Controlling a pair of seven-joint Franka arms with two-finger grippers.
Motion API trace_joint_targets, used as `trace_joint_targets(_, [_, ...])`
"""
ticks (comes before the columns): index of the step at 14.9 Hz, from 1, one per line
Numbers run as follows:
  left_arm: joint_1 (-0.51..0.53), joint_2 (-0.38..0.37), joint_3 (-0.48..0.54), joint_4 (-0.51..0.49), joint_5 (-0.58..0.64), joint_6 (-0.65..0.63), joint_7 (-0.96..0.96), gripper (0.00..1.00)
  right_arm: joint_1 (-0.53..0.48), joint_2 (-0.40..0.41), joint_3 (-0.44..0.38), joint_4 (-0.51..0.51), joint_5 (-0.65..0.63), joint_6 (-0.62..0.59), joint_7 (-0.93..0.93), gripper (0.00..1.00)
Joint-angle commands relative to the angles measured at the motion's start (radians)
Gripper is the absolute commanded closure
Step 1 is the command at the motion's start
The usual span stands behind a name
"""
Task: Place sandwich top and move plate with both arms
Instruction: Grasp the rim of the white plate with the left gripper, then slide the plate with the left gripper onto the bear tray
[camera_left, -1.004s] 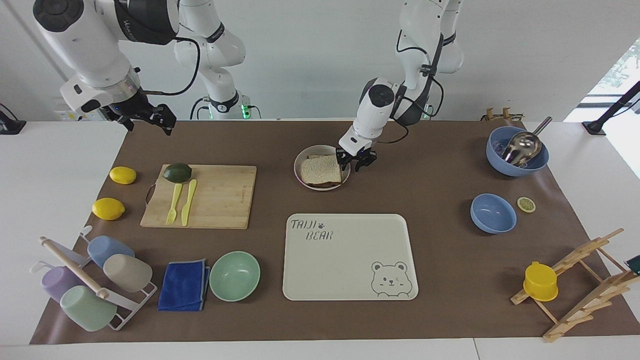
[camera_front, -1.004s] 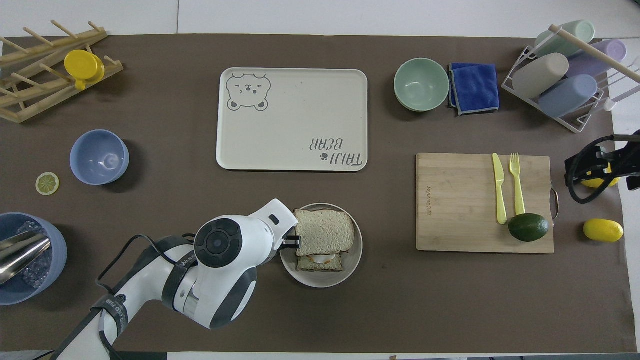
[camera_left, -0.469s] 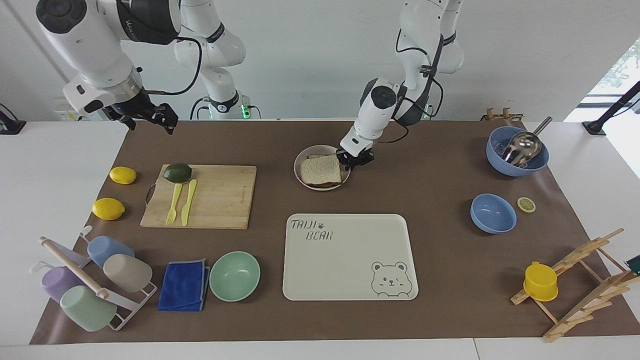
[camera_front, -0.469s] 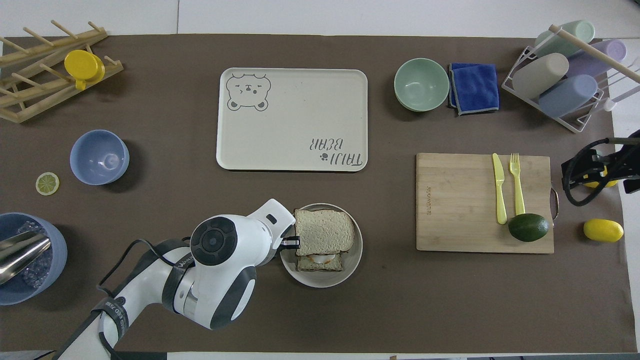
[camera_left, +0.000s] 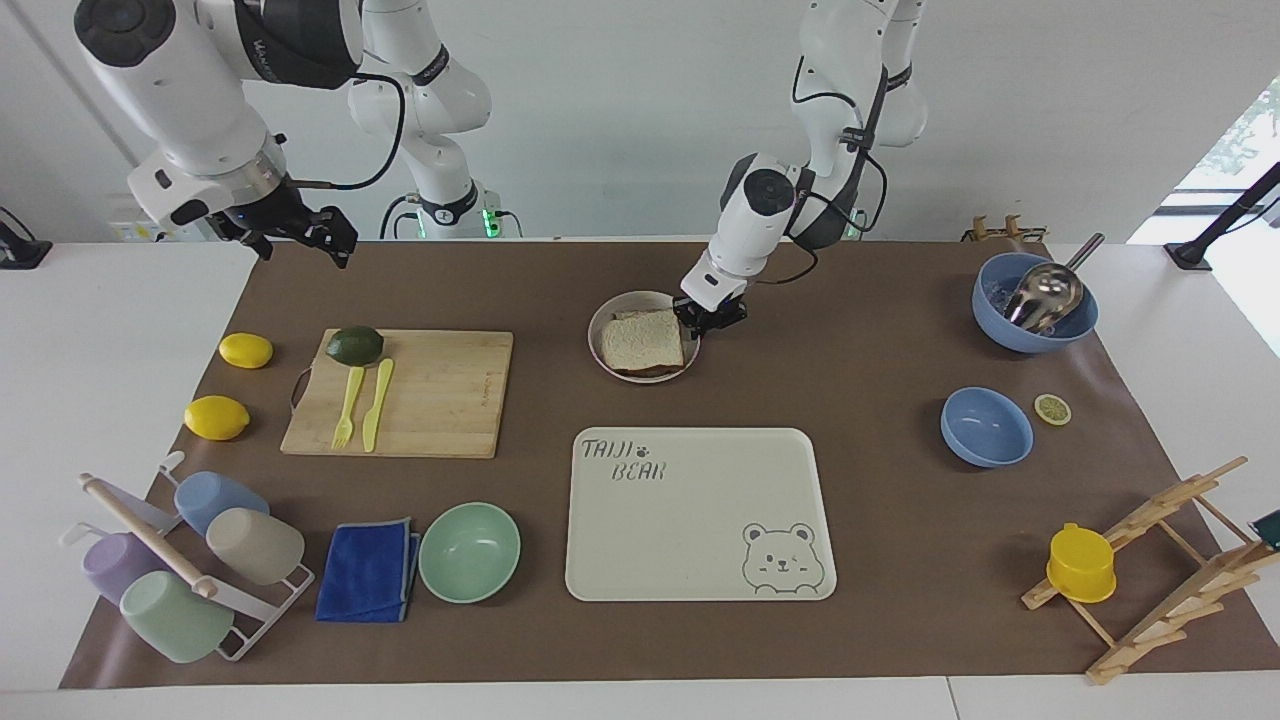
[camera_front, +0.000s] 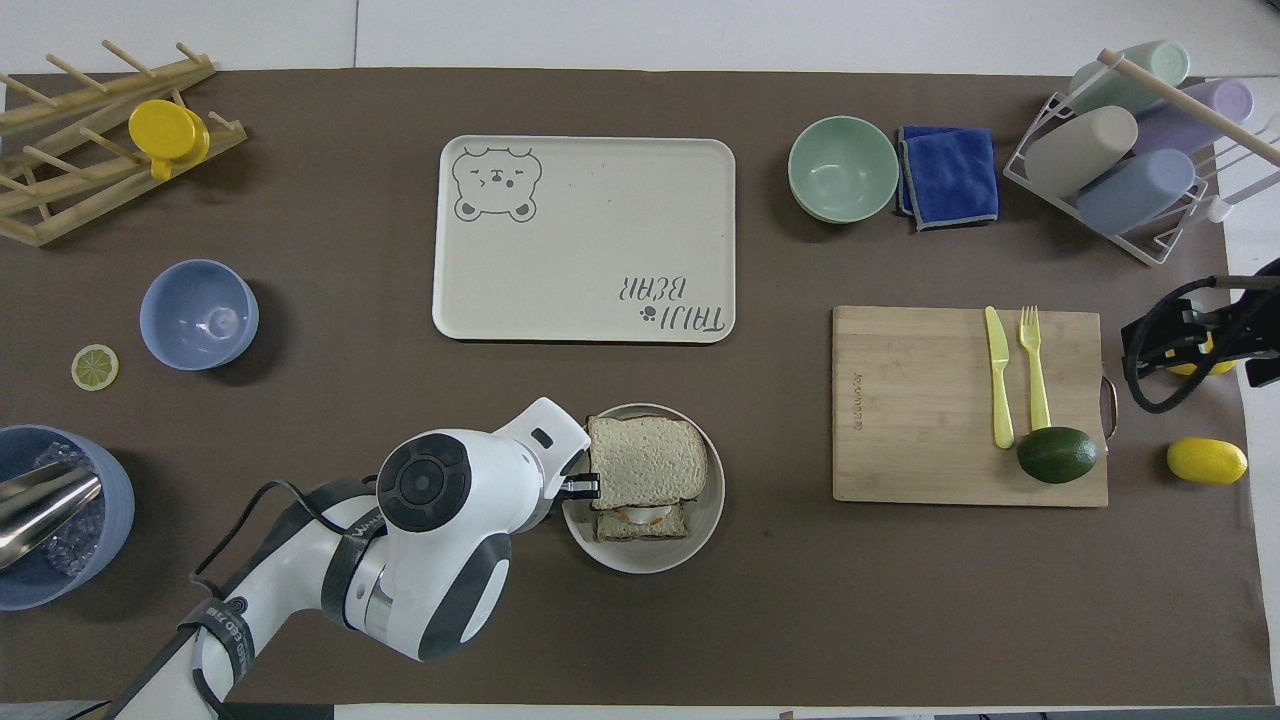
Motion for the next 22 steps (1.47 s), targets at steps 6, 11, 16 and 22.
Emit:
trace_joint_targets(6, [0.12, -0.03, 0.023, 0.166, -0.036, -0.24, 0.061, 1.0, -0.007, -0.014, 0.006, -0.007, 0.021, -0.009, -0.023, 0.0])
trace_joint_targets(11, [0.239, 0.034, 0.026, 0.374, -0.093, -0.318, 0.08, 1.0, -0.007, -0.014, 0.006, -0.007, 0.021, -0.009, -0.021, 0.0])
trace_joint_targets(16, [0.324, 0.273, 0.026, 0.66, -0.077, -0.341, 0.08, 1.0, -0.009, -0.013, 0.006, -0.004, 0.021, -0.022, -0.023, 0.0])
trace_joint_targets(22, [0.346, 0.517, 0.025, 0.873, -0.041, -0.335, 0.123, 1.0, -0.009, -0.011, 0.006, -0.002, 0.019, -0.032, -0.023, 0.0])
